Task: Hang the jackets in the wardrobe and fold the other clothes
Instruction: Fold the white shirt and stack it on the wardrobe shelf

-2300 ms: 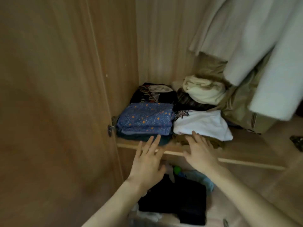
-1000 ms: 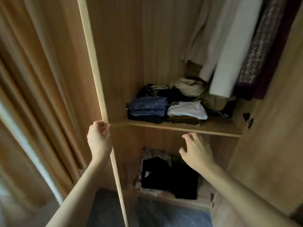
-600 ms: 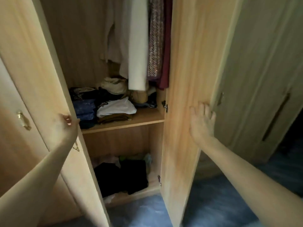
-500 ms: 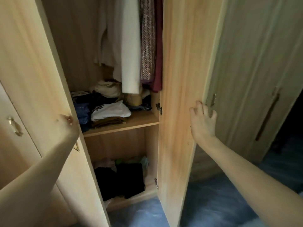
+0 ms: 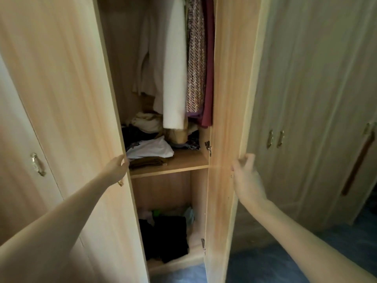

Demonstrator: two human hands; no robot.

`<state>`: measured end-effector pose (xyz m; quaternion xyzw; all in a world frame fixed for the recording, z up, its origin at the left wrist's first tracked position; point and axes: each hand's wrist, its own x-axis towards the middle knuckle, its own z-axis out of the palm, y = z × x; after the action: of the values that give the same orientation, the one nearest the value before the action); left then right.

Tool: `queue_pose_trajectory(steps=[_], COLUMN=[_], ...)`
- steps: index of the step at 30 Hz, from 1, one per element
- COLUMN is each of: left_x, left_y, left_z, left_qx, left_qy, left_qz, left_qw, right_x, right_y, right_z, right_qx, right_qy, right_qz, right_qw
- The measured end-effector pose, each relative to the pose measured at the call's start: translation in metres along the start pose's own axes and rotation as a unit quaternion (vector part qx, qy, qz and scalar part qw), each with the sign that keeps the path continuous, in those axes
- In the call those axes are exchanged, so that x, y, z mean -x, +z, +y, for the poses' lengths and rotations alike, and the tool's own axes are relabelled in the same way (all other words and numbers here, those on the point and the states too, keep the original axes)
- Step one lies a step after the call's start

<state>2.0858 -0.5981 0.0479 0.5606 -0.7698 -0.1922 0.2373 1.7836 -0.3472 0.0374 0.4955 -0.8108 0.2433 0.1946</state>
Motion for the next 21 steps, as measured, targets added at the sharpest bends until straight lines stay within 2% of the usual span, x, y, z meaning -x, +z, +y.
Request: queue_pose_trajectory(steps=[3, 8, 11, 13, 15, 18, 21], left_x=[-0.002, 0.0, -0.003, -0.011, -0.022, -0.04, -0.061], left_y=[-0.002, -0.002, -0.003, -0.005, -0.008, -0.005, 0.003], left_z=[-0.006, -0.019, -0.032, -0.042, -0.053, -0.065, -0.076], left_qx=[-0.026, -0.074, -0.139, -0.191, -0.219, -0.272, -0.305], left_qy=[0.006, 0.024, 0.055, 0.092, 0.108, 0.155, 0.189], left_qz=[0.005, -0.047, -0.096, -0.12, -0.113, -0.097, -0.082], left_qw=[1.0, 0.996, 0.984, 0.97, 0.963, 0.945, 0.93], right_x=[-0.005, -0.025, -0.038, -0.047, -0.058, -0.082, -0.098], right_y=[0.014, 0.045, 0.075, 0.1, 0.121, 0.145, 0.165], right_z=[-0.037, -0.109, -0.134, -0.147, -0.159, -0.175, -0.194], right_qx=[0.001, -0.049, -0.162, -0.204, -0.174, -0.098, -0.066], right_qy=[-0.08, -0.141, -0.158, -0.178, -0.197, -0.222, -0.222], right_qz=[0.006, 0.0, -0.089, -0.19, -0.243, -0.231, -0.22], right_qw=[0.997, 0.989, 0.97, 0.944, 0.934, 0.942, 0.948])
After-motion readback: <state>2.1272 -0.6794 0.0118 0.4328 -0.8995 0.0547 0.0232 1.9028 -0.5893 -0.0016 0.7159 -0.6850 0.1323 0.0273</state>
